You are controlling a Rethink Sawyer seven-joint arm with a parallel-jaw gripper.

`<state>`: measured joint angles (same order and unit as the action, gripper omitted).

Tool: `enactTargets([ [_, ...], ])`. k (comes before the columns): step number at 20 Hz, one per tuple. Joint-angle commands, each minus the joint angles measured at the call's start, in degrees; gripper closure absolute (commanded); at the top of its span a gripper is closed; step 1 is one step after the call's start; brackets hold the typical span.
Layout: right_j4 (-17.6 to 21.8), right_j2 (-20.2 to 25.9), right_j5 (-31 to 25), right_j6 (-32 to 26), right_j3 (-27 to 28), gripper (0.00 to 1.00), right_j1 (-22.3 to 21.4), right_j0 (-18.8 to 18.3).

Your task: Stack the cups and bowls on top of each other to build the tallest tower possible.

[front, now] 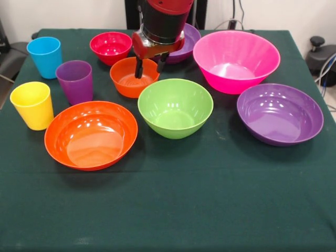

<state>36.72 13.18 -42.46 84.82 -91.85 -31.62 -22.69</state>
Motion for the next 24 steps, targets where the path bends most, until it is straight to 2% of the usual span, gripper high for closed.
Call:
enactTargets([
  [1,4.64,5.26,-3.38,-13.18,-1.52,0.0,-1.75,1.18],
  [11,4.54,5.93,-4.73,-12.43,0.99,0.0,-0.26,3.74],
  [18,4.43,5.6,-1.88,-11.13,-2.39,0.0,-1.08,2.07],
  [24,6.09,4.83,-0.1,-12.72,-4.53,0.0,-1.7,-0.8],
])
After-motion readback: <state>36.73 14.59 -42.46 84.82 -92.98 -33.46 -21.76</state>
